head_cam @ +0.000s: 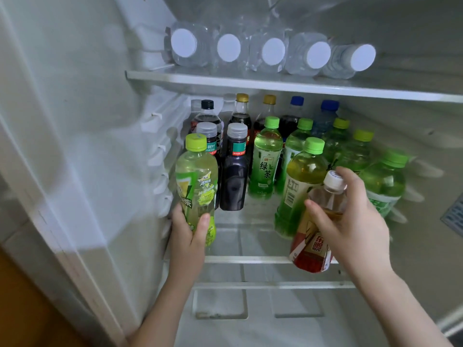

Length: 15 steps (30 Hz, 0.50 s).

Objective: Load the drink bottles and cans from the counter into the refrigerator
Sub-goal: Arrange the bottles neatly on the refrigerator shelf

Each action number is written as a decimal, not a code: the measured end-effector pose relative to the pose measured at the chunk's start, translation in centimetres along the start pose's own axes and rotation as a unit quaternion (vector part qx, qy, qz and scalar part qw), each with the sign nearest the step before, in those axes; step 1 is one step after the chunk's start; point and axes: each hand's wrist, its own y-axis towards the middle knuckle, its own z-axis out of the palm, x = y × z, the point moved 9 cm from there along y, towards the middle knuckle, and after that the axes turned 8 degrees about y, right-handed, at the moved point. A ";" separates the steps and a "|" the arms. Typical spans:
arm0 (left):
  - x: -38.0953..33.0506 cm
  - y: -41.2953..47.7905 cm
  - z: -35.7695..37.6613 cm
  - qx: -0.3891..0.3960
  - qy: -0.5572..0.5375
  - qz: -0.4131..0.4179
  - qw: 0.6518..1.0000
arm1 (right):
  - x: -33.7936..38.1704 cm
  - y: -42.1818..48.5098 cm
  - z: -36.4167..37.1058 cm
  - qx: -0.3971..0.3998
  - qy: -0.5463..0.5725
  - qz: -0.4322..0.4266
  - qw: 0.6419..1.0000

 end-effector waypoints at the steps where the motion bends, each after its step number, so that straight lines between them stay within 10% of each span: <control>1: 0.1 0.0 0.0 0.002 -0.002 -0.002 1.000 | -0.3 0.1 0.0 -0.005 -0.003 -0.002 1.000; 15: -0.6 -0.3 0.5 0.021 -0.014 0.009 1.000 | -2.8 0.8 -0.1 -0.112 -0.041 0.027 0.992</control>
